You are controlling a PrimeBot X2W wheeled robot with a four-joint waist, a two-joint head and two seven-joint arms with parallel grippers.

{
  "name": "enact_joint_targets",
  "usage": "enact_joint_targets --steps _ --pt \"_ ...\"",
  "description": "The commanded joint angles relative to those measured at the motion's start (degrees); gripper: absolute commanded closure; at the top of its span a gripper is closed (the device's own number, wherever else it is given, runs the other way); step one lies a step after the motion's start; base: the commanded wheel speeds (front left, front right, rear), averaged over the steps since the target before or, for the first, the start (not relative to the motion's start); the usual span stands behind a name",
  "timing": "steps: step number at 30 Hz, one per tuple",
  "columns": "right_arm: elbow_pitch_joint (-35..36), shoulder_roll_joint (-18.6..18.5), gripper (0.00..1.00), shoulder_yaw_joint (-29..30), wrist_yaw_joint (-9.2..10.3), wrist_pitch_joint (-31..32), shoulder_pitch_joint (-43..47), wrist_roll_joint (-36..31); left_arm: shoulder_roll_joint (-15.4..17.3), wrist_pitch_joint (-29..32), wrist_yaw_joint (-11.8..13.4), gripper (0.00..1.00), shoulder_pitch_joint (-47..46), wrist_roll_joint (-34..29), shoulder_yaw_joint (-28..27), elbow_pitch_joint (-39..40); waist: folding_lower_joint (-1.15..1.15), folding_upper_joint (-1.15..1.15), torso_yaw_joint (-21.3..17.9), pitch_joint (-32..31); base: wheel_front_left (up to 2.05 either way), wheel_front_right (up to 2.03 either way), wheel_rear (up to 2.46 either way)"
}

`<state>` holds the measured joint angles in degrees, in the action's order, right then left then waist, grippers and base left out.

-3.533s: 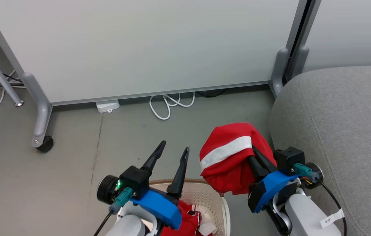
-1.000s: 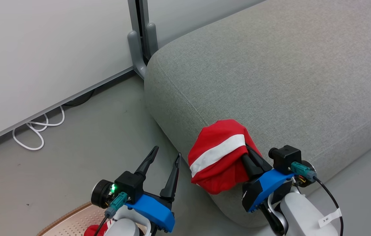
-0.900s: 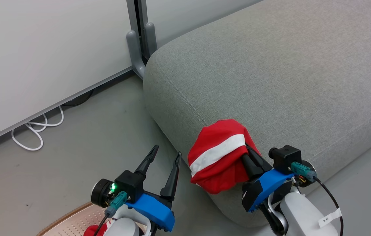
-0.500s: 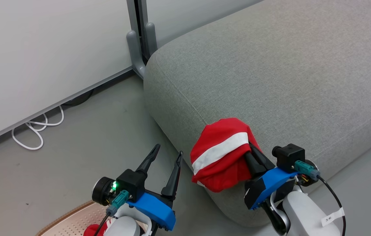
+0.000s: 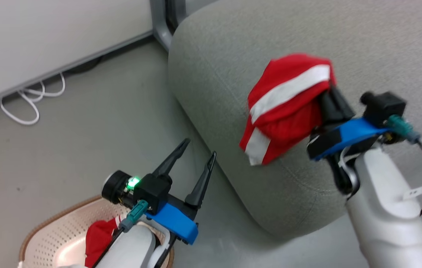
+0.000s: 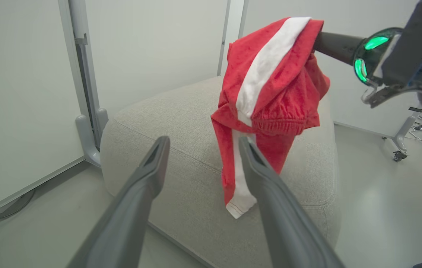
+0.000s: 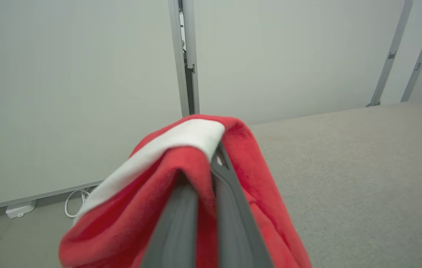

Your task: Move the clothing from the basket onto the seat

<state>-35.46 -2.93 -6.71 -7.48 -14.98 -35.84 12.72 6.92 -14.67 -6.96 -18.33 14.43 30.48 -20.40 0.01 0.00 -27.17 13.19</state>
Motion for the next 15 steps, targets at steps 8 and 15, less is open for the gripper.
enact_joint_targets --steps 8,15 --pt "3.6 -2.8 1.0 12.2 -0.03 0.1 -11.3 -4.0 6.0 3.2 -0.6 0.0 -5.4 -0.9 3.3 8.8 -0.01 0.0 5.3 13.6 0.0 0.0 0.0" --pt "7.7 -8.5 1.0 20.4 -0.03 2.5 -16.7 -4.1 10.8 5.6 -0.6 0.0 -8.0 -1.1 5.5 17.2 -0.01 0.0 7.0 20.9 0.0 0.0 0.0"
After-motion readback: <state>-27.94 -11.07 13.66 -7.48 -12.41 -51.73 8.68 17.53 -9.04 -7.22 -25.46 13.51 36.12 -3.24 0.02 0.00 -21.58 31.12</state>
